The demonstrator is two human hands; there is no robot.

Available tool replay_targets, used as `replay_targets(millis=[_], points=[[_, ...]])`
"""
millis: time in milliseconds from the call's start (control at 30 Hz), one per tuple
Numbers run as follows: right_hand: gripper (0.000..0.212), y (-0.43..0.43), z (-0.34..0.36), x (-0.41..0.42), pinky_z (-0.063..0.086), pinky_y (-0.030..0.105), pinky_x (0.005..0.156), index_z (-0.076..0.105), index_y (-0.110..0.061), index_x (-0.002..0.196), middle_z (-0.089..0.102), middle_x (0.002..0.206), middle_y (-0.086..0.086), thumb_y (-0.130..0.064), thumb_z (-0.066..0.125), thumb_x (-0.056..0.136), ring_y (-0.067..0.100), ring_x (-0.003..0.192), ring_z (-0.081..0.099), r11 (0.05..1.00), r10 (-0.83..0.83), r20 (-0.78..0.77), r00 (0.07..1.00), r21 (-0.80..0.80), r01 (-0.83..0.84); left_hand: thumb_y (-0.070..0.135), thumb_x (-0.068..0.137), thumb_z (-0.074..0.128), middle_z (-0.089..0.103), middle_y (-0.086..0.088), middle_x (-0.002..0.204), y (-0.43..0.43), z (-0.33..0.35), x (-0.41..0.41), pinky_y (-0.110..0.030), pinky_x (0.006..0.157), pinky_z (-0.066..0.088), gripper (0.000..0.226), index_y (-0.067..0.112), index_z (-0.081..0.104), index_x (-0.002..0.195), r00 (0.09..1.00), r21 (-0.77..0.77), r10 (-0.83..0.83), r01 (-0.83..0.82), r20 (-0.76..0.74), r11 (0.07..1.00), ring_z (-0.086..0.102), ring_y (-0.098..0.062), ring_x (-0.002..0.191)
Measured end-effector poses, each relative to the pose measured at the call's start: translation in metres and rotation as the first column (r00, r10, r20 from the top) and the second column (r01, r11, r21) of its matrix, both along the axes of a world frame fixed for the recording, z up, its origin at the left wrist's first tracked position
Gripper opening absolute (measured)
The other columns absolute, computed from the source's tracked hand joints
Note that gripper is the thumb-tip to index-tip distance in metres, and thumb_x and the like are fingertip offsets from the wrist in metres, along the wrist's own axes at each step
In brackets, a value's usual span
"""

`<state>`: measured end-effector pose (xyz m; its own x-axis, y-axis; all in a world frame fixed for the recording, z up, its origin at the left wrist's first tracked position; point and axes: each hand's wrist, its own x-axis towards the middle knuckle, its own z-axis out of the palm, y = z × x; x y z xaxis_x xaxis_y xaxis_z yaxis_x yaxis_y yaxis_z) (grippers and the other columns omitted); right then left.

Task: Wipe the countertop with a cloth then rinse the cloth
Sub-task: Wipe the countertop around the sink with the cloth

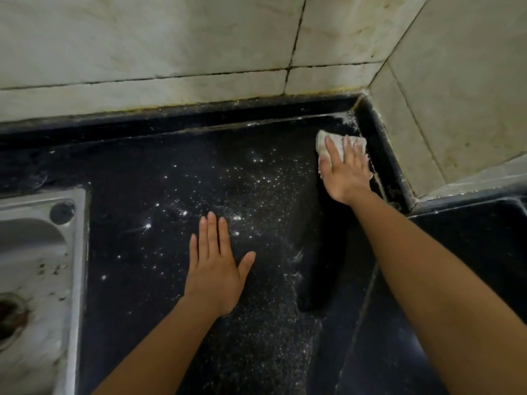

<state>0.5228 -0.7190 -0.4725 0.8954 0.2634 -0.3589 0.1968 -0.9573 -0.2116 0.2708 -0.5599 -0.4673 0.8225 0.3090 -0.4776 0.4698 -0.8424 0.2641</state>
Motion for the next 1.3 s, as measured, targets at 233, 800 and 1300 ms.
replay_targets(millis=[233,800,1300], points=[[0.054,0.007,0.004,-0.028,-0.016,0.038,0.114,-0.002,-0.039,0.151,-0.013,0.161,0.004,-0.049,0.014,0.101,0.022,0.146,-0.018,0.986,0.163,0.01,0.987,0.014,-0.164,0.067,0.07,-0.023,-0.046,-0.01,0.143,0.001,-0.004,-0.001,-0.037,0.108,-0.024,0.089,0.009,-0.036,0.137,1.0,0.022,-0.008,0.008,0.017,1.0,-0.042,-0.022,0.131],[0.059,-0.033,0.0,-0.032,-0.012,0.035,0.115,0.001,-0.04,0.15,-0.006,0.162,0.001,-0.061,0.003,0.094,0.019,0.147,-0.012,0.979,0.206,0.063,0.977,-0.011,-0.206,0.064,0.091,0.002,-0.022,-0.001,0.155,0.042,0.012,0.021,-0.035,0.11,-0.021,0.078,0.013,-0.02,0.146,0.966,0.014,0.075,-0.081,0.248,0.997,-0.027,-0.014,0.14],[0.053,0.047,0.003,-0.03,-0.017,0.036,0.113,-0.001,-0.043,0.15,-0.01,0.161,0.003,-0.048,0.02,0.101,0.02,0.146,-0.017,0.965,0.258,0.008,0.966,0.05,-0.258,0.063,0.089,0.014,-0.021,-0.005,0.157,0.164,-0.014,0.049,-0.036,0.115,-0.013,0.084,0.012,-0.013,0.149,0.974,0.12,0.218,-0.225,0.069,0.967,-0.023,-0.017,0.142]])
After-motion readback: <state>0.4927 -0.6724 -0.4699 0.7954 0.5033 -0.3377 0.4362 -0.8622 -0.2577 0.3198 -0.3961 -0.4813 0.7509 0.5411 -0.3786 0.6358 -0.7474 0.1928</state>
